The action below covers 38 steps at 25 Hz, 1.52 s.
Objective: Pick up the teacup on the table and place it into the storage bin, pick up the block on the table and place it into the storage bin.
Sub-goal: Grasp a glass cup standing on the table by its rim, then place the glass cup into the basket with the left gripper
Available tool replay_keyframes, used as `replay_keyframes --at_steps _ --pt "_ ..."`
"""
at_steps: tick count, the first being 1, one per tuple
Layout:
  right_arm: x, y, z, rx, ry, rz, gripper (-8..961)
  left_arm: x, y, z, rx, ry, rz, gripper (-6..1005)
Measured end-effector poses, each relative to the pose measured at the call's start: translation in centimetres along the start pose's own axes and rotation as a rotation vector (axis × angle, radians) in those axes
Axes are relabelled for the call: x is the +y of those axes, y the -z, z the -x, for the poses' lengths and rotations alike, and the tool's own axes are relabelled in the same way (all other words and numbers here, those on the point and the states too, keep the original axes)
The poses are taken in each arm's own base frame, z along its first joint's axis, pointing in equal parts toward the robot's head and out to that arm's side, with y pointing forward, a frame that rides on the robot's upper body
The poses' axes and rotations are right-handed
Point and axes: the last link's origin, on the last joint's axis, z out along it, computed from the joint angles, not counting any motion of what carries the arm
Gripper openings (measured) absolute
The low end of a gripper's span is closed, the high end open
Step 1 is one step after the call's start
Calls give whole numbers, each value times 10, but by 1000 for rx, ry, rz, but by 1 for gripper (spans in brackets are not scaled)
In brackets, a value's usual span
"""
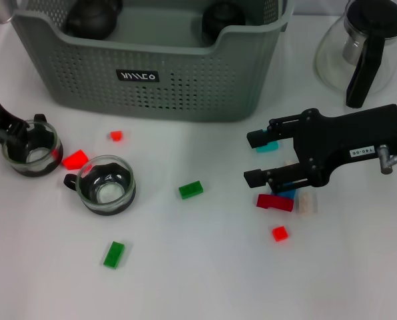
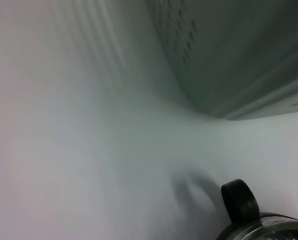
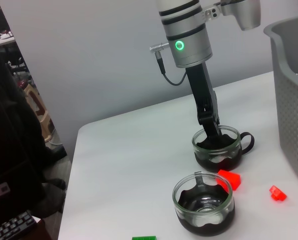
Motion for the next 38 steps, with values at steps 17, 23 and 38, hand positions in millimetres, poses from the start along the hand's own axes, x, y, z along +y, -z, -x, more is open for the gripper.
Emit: replay_keyframes --at_steps 17,23,38 --pt "-1 0 0 -6 -6 -6 760 -28 27 16 118 95 147 40" --pt "-2 0 2 -13 -2 -4 760 -25 66 48 362 -23 598 40" --pt "-1 -4 5 -19 19 5 761 -27 128 -9 1184 182 1094 41"
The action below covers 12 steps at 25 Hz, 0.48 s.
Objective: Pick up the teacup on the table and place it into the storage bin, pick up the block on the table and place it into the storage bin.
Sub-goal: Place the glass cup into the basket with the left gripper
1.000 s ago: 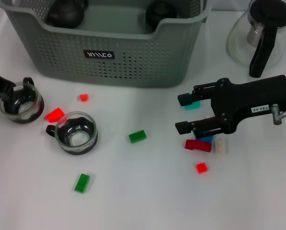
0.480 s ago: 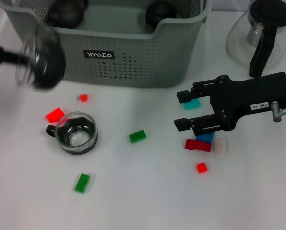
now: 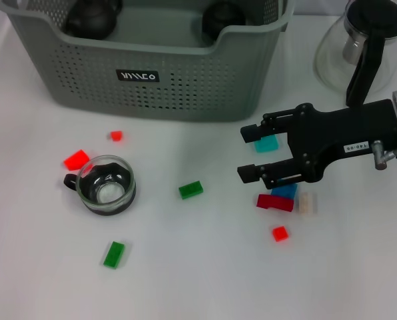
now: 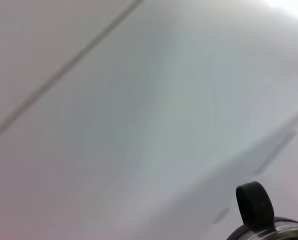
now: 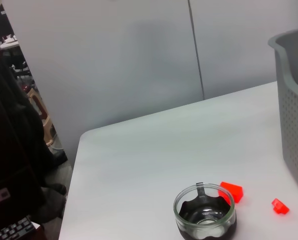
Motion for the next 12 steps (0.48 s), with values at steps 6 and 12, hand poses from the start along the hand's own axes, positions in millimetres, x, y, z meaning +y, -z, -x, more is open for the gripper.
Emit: replay_keyframes --at_steps 6,12 --pt "-1 0 0 -1 -1 -4 761 -11 -71 -17 -340 -142 -322 41" --pt "0 -1 -1 -3 -7 -1 760 -21 -124 -22 -565 -376 -641 41"
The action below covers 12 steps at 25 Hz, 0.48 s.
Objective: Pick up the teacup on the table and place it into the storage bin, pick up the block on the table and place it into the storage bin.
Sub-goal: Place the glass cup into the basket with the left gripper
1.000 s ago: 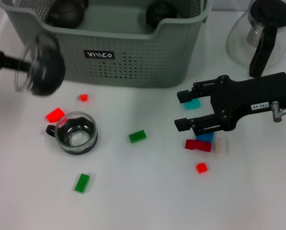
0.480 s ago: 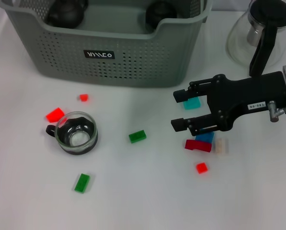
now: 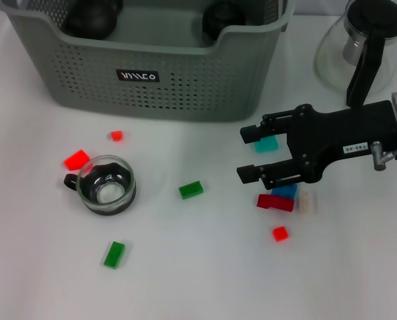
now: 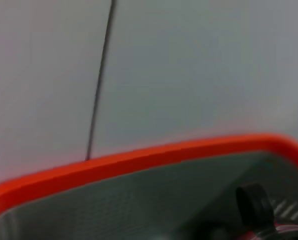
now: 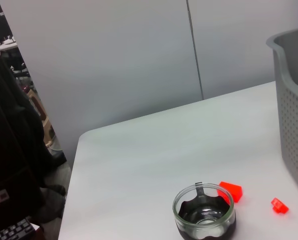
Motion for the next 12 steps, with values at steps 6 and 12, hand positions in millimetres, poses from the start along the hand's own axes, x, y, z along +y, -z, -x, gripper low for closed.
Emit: replay_keyframes --at_steps 6,12 --pt "1 -1 -3 -10 -14 1 760 17 -45 16 -152 -201 -224 42" --pt "1 -1 -6 -22 -31 -5 760 32 -77 39 -209 -309 -271 42"
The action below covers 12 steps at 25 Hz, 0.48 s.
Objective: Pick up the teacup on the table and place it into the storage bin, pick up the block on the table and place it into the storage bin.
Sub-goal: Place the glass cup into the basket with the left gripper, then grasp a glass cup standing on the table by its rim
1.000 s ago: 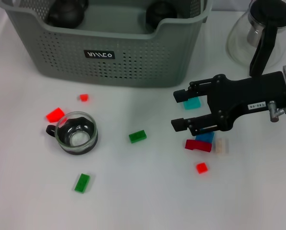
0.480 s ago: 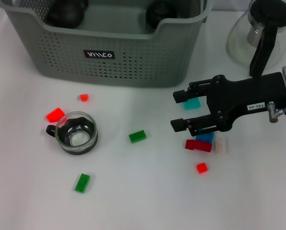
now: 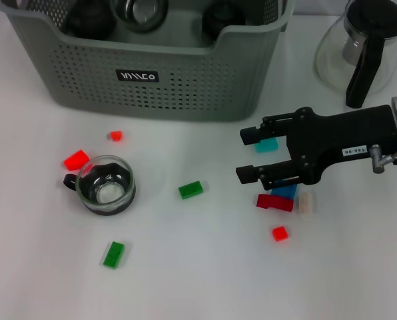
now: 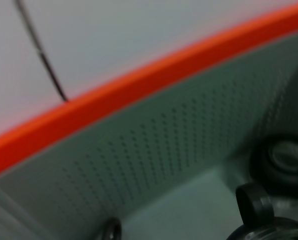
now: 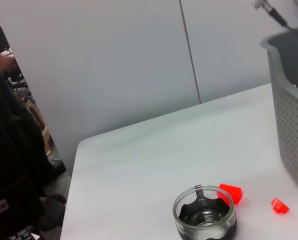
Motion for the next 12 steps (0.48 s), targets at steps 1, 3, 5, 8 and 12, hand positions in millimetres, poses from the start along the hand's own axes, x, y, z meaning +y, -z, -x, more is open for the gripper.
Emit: replay_keyframes --at_steps 1,3,5,8,12 --pt "0 0 0 0 -1 -1 760 3 -3 2 -8 -9 0 42" --pt "-1 0 -1 -1 -2 -5 760 8 -12 8 -25 -21 -2 42" --pt "-1 0 -1 -2 -5 -5 760 10 -17 10 -30 -23 -2 56" --pt "0 0 -2 -2 -10 -5 760 13 -20 12 -34 -22 0 98" --pt "-1 0 -2 -6 -11 -9 761 13 -21 12 -38 -24 2 169"
